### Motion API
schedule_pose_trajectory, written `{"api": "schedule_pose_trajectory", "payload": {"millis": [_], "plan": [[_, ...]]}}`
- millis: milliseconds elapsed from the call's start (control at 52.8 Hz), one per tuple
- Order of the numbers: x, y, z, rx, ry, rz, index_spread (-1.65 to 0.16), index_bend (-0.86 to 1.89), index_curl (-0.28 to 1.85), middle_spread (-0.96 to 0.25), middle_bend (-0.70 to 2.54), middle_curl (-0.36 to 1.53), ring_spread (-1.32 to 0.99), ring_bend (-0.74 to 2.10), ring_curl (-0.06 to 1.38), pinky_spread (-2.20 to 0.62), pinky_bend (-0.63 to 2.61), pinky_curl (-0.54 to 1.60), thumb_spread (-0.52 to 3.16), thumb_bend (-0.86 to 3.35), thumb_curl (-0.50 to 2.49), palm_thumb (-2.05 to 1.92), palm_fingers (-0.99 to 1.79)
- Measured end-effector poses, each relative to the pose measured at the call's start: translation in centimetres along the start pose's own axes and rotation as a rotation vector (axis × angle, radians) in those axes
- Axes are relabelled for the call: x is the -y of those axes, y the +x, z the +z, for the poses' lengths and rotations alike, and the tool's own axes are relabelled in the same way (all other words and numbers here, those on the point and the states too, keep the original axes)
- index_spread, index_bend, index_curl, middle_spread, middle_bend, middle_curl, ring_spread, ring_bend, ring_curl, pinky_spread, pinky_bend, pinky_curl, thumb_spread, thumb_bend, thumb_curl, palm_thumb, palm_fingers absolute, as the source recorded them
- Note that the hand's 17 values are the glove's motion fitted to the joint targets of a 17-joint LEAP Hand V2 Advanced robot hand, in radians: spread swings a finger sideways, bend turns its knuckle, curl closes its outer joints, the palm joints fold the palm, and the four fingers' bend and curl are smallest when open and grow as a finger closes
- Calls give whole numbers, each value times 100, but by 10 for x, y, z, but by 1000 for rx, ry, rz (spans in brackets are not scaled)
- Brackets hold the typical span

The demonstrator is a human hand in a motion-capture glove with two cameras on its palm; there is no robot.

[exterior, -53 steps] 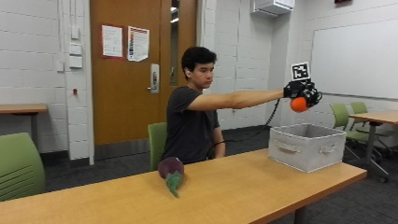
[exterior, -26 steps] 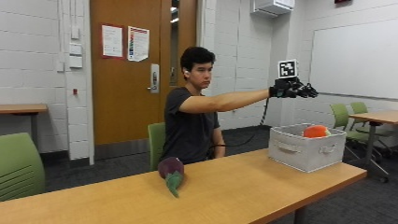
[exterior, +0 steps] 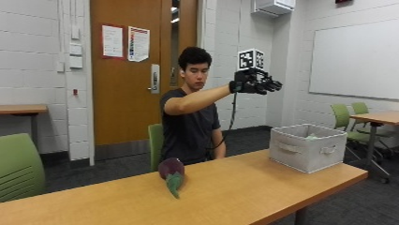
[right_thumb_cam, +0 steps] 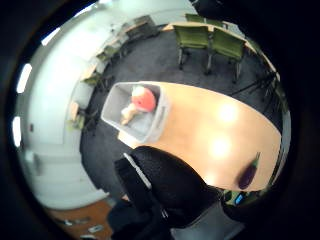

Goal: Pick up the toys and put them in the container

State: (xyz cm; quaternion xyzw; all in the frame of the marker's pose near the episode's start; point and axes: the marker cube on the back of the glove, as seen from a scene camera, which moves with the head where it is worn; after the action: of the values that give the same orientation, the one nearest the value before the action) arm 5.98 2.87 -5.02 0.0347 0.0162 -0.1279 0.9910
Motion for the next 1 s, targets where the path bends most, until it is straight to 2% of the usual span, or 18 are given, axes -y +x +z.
{"api": "schedule_pose_trajectory", "payload": {"millis": [38,95,417,682,1003], "plan": [[-6,17,1,-37,3,94,-34,13,41,-8,38,47,-15,67,30,-1,104,34,96,-12,20,-17,-5],[-28,51,0,-23,0,155,-34,13,40,-8,37,46,-15,66,30,-1,104,34,96,-12,19,-16,-4],[-127,196,25,-13,-57,383,-34,15,35,-7,34,44,-14,62,29,-1,105,34,96,-11,14,-16,-2],[-165,255,74,4,-91,437,-35,16,35,-6,32,43,-13,59,27,-1,104,34,96,-11,12,-16,-1],[-194,279,187,43,-213,440,-36,19,36,-7,17,39,-8,40,23,-1,110,35,94,-11,11,-16,-8]]}}
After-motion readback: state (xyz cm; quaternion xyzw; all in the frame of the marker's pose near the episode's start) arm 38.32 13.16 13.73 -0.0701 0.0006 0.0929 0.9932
